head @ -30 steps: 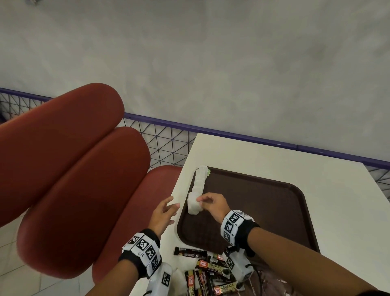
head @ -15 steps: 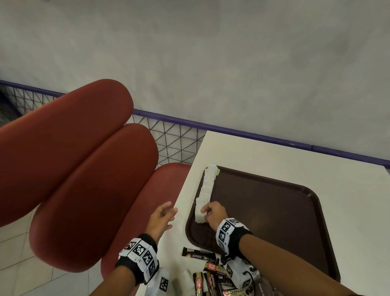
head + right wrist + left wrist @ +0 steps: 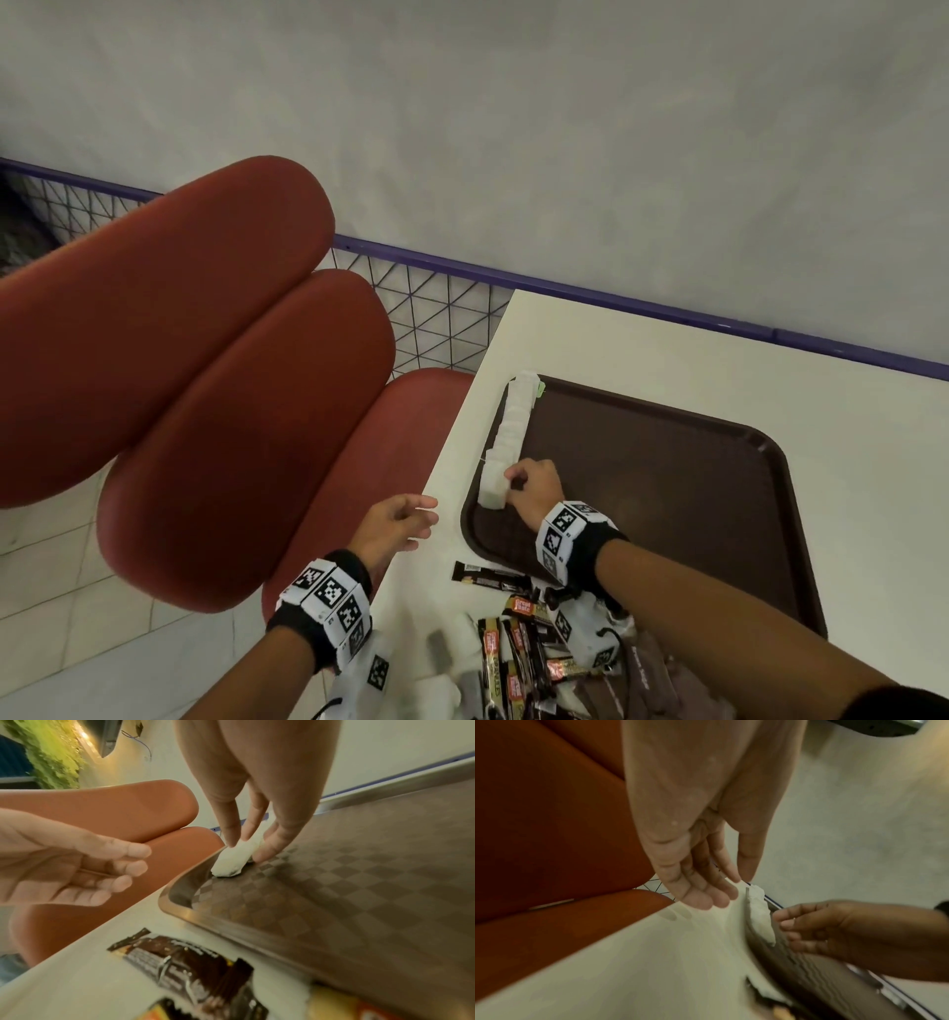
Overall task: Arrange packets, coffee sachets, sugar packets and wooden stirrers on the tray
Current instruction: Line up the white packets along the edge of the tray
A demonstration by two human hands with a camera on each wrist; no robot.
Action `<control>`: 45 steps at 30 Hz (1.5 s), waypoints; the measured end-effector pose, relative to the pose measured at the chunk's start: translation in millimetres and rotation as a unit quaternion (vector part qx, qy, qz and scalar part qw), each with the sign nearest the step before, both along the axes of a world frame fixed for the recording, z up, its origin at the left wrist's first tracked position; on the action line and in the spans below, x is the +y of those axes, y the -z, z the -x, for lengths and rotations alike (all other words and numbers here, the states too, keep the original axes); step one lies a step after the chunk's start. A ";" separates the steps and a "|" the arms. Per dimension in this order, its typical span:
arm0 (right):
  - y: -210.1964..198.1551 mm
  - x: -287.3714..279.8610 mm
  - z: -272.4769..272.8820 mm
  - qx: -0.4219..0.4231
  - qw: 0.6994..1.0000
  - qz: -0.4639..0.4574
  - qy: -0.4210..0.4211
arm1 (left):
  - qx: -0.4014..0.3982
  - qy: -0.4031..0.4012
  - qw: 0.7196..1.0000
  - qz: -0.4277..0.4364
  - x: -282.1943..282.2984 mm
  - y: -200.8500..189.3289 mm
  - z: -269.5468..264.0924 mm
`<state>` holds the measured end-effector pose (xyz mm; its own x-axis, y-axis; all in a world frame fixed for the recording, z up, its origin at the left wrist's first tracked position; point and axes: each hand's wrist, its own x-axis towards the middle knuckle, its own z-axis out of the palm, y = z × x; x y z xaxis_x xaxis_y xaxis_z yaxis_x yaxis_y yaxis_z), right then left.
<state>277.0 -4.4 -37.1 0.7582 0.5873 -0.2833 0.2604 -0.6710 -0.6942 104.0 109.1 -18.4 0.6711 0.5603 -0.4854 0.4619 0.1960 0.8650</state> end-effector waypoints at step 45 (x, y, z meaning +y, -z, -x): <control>-45.8 -51.9 56.5 0.075 0.980 -0.016 -0.182 | 0.048 0.229 0.955 -0.180 -61.2 4.8 69.4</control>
<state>220.6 -56.3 8.7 0.4486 0.8216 -0.3518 0.3718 -0.5295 -0.7625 34.6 47.9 -23.1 0.8484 0.3600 -0.3881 0.5081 -0.3482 0.7878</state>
